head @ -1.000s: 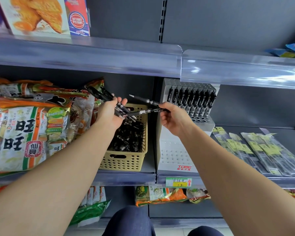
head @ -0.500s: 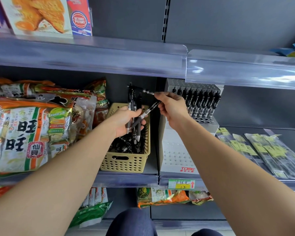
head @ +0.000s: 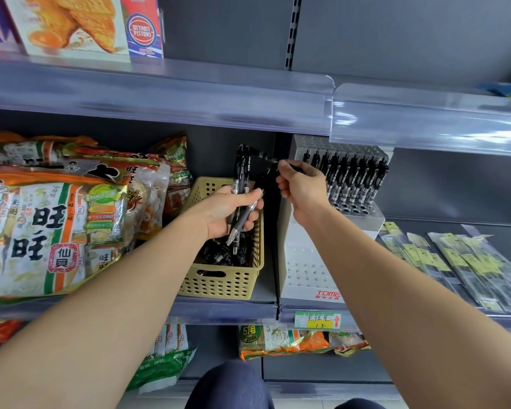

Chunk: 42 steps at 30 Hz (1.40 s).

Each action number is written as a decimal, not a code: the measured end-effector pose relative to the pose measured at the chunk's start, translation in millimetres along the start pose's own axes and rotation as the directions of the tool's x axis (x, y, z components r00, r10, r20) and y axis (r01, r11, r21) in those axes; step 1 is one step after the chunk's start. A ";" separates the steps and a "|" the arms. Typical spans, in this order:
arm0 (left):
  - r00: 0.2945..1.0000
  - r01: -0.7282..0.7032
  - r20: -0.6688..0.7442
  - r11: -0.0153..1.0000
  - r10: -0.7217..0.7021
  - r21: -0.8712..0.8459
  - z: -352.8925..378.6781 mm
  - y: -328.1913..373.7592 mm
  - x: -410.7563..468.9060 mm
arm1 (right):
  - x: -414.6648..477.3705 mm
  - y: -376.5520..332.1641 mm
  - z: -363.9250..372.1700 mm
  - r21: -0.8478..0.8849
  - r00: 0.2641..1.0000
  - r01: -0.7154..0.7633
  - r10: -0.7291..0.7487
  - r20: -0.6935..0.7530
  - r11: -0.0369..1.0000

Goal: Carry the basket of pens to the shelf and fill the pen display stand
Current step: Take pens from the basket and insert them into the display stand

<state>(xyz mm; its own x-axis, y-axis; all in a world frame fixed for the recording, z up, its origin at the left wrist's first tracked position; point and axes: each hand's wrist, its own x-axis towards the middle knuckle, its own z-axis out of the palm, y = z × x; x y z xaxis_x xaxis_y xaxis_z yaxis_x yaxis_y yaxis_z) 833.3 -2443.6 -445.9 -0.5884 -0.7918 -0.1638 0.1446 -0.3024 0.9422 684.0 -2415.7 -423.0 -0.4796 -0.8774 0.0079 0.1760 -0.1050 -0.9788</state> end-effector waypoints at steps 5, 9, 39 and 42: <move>0.998 0.002 -0.058 0.995 -0.008 -0.097 -8.0 -0.3 1.8 | -1.9 -13.7 -2.7 0.133 0.999 0.028 -0.023 -0.042 0.991; 0.997 -0.041 -0.064 0.994 0.035 -0.103 -9.7 -0.7 0.8 | -4.2 -19.5 -0.9 0.135 0.999 0.026 -0.023 -0.027 0.991; 0.899 -0.318 -0.431 0.784 0.071 -0.534 -24.6 15.5 19.2 | -25.4 13.6 25.5 -0.319 0.971 0.086 -0.008 0.238 0.944; 0.883 -0.370 -0.462 0.723 0.080 -0.583 -24.3 21.0 21.0 | -27.2 21.4 29.1 -0.349 0.958 0.056 0.048 0.284 0.935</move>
<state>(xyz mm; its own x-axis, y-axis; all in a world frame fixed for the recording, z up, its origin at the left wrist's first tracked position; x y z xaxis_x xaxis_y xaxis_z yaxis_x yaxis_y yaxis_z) 843.3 -2479.5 -436.7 -0.1403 -0.9687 -0.2047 0.7862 -0.2346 0.5717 725.8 -2407.7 -438.3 -0.2069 -0.9782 0.0185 -0.1625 0.0157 -0.9866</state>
